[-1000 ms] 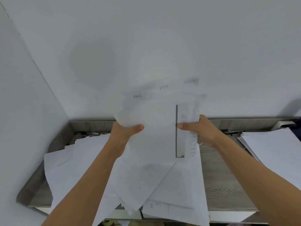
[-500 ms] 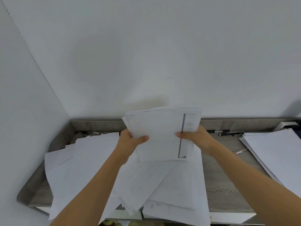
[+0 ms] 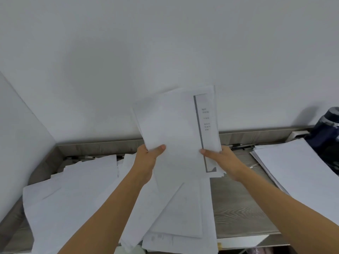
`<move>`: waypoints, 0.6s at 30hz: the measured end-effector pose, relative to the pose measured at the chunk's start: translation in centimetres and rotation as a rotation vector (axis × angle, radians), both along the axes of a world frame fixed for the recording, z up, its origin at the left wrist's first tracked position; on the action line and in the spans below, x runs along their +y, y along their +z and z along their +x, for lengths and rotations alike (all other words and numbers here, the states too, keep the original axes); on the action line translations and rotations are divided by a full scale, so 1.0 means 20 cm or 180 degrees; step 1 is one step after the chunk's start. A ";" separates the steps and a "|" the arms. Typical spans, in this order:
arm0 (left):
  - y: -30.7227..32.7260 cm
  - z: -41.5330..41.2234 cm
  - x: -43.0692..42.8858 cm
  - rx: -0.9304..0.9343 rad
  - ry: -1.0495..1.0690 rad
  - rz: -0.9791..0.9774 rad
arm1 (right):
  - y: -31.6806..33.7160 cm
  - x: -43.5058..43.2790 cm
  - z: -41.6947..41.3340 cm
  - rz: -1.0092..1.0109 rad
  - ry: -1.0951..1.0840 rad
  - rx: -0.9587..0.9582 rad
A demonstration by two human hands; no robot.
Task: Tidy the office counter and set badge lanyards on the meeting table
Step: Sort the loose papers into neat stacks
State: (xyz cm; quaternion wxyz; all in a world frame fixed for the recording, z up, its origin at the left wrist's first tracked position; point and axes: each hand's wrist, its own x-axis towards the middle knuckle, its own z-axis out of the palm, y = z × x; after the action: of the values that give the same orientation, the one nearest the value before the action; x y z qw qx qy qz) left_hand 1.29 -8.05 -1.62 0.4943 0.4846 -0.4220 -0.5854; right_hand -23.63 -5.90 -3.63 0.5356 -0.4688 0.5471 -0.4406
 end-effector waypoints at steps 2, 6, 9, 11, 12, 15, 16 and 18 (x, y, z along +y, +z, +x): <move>-0.01 -0.12 0.00 0.0117 -0.0001 0.0203 | -0.01 0.03 -0.08 -0.0040 -0.0312 0.0130; -0.08 -0.44 0.02 0.0050 -0.0129 0.0488 | 0.01 0.13 -0.36 -0.0093 -0.0857 0.0702; -0.12 -0.70 0.07 -0.0161 -0.0233 0.0593 | 0.00 0.20 -0.67 0.0078 -0.0992 0.1206; -0.16 -0.89 0.11 -0.0260 -0.0387 0.0577 | -0.03 0.25 -0.88 0.0215 -0.1042 0.1444; -0.18 -1.00 0.15 -0.0288 -0.0478 0.0565 | -0.05 0.28 -0.99 0.0265 -0.1055 0.1527; -0.22 -1.24 0.23 -0.0379 -0.0770 0.0575 | -0.08 0.34 -1.24 0.0334 -0.1078 0.1819; -0.25 -1.33 0.26 -0.0406 -0.0867 0.0608 | -0.10 0.37 -1.34 0.0390 -0.1104 0.1917; -0.30 -1.48 0.30 -0.0460 -0.1015 0.0690 | -0.13 0.41 -1.50 0.0522 -0.1103 0.2080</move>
State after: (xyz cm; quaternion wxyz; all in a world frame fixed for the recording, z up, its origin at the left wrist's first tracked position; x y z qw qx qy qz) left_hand -28.24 -2.13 -7.53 0.3088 0.5027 -0.4622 -0.6620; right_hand -53.64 2.28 -6.26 0.2860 -0.4407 0.7937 -0.3066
